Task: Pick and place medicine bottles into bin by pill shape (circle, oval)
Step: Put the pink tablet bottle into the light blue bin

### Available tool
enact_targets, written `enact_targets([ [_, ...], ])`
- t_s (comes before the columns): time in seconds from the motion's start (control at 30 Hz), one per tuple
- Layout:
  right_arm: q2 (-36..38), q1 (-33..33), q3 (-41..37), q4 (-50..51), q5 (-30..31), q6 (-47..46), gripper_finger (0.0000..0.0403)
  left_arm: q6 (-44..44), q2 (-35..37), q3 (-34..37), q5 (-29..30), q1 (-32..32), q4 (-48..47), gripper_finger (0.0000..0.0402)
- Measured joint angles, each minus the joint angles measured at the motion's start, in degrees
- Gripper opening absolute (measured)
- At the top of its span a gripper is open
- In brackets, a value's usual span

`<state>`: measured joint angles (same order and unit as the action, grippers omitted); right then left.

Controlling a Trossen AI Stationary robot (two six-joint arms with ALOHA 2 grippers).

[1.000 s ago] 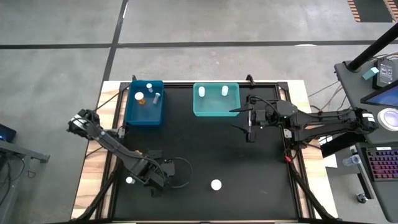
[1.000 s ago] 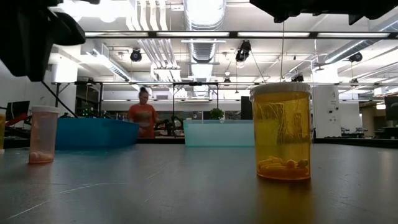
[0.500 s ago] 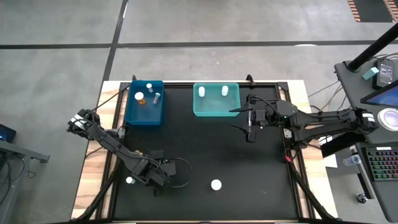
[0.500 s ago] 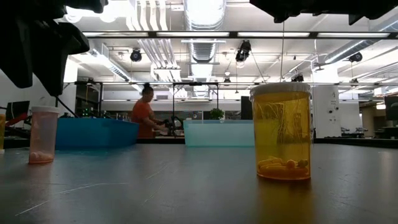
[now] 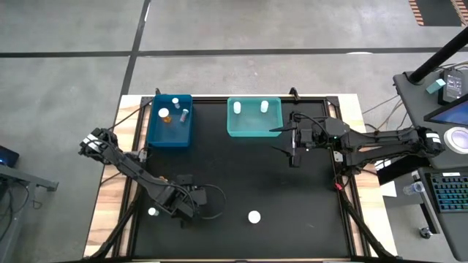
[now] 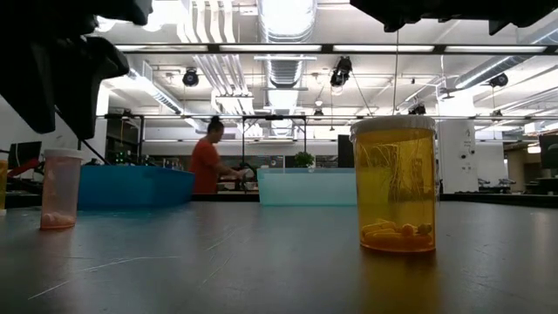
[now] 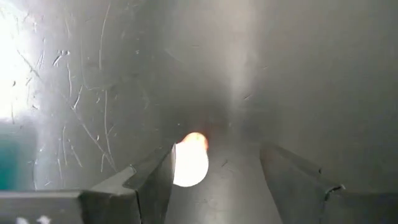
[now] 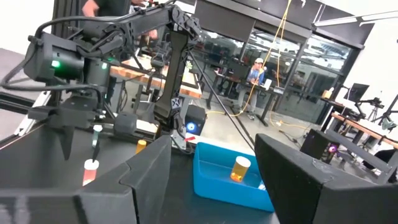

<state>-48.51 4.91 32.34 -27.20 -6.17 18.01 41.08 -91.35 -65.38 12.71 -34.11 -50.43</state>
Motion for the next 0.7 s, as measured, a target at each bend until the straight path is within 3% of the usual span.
enact_targets([
  [0.37, 0.0, 0.0, 0.0, 0.3, 0.0, 0.0, 0.0224, 0.5, 1.5, 6.9, 1.2, 1.3, 4.6, 0.0217],
  [0.7, 0.0, 0.0, 0.0, 0.3, 0.0, 0.0, 0.0224, 2.6, 1.4, 8.1, 0.7, 2.0, 5.0, 0.0217],
])
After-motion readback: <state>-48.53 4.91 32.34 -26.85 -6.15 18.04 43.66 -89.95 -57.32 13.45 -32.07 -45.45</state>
